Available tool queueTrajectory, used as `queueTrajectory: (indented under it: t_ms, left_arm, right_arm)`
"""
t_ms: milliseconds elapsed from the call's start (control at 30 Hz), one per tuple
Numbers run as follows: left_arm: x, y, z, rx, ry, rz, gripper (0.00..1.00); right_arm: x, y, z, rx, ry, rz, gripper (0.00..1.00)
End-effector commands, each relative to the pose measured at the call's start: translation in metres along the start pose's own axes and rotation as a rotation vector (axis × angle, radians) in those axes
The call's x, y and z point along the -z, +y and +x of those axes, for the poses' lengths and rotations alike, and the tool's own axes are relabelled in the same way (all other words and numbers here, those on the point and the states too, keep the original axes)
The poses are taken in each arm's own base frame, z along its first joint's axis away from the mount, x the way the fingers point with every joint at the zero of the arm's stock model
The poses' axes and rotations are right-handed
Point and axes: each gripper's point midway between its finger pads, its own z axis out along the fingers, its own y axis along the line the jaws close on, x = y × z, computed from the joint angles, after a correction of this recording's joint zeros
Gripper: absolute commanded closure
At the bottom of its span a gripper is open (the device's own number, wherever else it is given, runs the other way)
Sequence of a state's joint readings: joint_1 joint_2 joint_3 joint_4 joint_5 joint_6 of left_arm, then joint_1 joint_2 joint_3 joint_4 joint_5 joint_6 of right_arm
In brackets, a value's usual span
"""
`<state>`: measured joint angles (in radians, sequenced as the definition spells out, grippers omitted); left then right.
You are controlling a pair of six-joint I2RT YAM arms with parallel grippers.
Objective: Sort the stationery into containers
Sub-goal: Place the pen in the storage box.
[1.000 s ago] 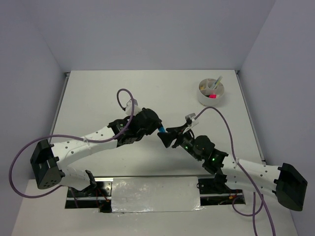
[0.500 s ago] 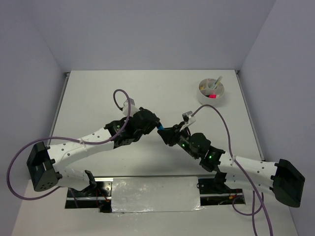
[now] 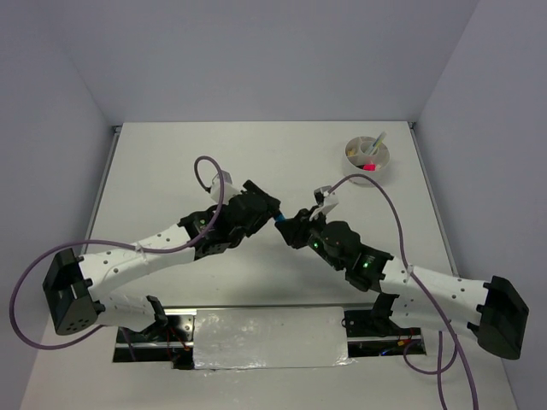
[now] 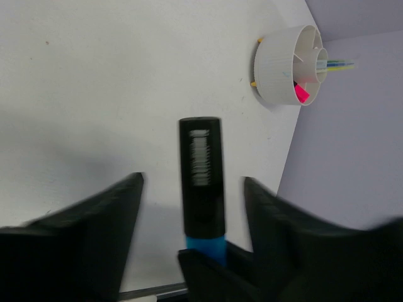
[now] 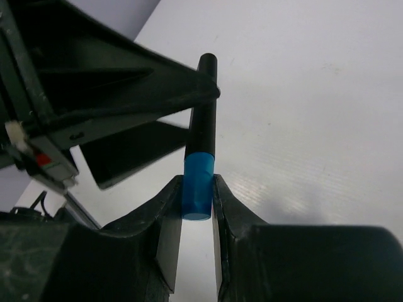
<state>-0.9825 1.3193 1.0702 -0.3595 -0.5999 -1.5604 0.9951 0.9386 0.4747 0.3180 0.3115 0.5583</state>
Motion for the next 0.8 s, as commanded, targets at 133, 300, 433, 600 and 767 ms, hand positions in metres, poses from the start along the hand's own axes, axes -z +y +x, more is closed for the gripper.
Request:
queueTrajectory:
  t_ms: [133,300,433,600,767]
  left_arm:
    - [0.013,-0.024,-0.026,-0.114,-0.053,0.048,0.01]
    - [0.019,-0.029,-0.059,-0.194,-0.115,-0.053,0.01]
    - [0.025,0.002,-0.102,-0.257,-0.165,-0.151,0.01]
    - [0.059,0.018,-0.122,-0.464,-0.153,-0.097,0.01]
    - [0.093,0.046,-0.125,-0.723,-0.083,-0.074,0.01]
  right_arm:
    - [0.008,-0.005,-0.034,0.028,0.056,0.133,1.00]
    - [0.016,-0.040,-0.050,0.050,0.123,0.233,1.00]
    - [0.034,-0.090,-0.093,0.107,0.168,0.366,1.00]
    - [0.050,-0.184,-0.128,0.114,0.267,0.651,1.00]
    - [0.026,-0.224,-0.155,0.074,0.269,0.713,1.00]
